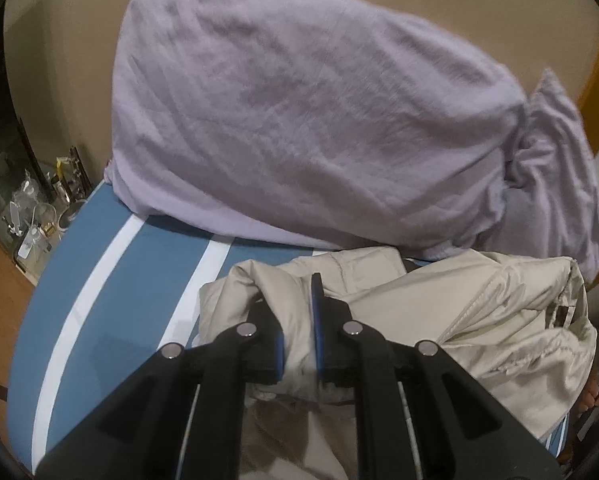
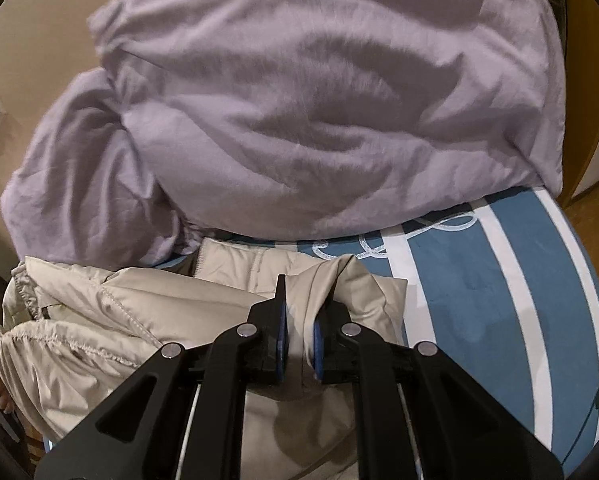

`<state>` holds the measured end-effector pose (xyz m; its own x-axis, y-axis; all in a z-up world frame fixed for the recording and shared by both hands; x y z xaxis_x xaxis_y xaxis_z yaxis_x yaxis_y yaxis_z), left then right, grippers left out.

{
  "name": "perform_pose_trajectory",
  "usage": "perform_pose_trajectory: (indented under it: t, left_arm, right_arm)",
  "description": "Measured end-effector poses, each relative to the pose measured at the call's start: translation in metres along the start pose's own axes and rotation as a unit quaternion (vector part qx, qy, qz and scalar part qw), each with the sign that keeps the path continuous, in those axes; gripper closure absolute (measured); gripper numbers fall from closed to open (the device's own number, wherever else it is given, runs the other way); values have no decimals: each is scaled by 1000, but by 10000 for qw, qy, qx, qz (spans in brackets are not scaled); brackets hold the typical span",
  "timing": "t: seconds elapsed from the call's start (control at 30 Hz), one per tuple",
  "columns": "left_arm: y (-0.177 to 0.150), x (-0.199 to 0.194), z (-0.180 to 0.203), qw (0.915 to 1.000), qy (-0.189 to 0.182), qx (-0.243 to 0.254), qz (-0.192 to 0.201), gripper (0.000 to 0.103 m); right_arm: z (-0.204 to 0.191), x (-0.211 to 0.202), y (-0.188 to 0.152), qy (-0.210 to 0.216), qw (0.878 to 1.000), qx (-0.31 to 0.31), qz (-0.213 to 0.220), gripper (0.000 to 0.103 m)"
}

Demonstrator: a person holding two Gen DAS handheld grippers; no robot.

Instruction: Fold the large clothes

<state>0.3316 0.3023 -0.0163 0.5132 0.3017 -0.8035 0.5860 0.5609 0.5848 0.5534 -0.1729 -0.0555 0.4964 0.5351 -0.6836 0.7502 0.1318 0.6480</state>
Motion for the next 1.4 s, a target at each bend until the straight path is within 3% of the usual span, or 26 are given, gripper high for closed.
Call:
perform_pose_trajectory:
  t: [0.47,0.57,0.67,0.7,0.73,0.8,1.0,1.3,1.4]
  left_arm:
    - [1,95,1,9965,221,-248,-763,80]
    - [2,104,2,9956,150,-325,-865,73]
    - [10,102,3,9954,59,-387,-871,61]
    - [14,99,2,9962,93,-367,-785,49]
    - [18,95,1,9970,205,-323,-673,32]
    - [29,84,-2,9980,488,-169,-358,26]
    - [28,64,19,9992,334,81,-216,26]
    - [9,31,95,9969,-184,753,130,25]
    - [0,27,120,9937,-320,1050,205,23]
  right_arm:
    - [29,73,-3,-79,9959,684,-581,87]
    - [32,65,0,19,9944,918,-524,79]
    - [35,45,11,-81,9950,974,-204,52]
    - [34,38,15,-144,9955,939,-72,40]
    - [30,28,20,-143,9961,868,88,39]
    - [16,20,24,7,9971,747,125,39]
    - [-50,33,17,536,9983,119,-193,39]
    - [-162,77,-20,1304,9816,-1004,-971,39]
    - [-180,85,-25,1337,9756,-1359,-1089,39]
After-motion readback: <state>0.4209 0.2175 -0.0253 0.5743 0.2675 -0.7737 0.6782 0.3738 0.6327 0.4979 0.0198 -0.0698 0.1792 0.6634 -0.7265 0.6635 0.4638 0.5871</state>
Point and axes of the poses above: each gripper's, at about its wrist camera, not at the fingertips, and x roughly the way its jaws point, z to its right, y to its top, the point moved 9 cm from there along x, roughly the way its jaws point, and after that the axes turned 7 degrees about y, right-handed, at the moved point
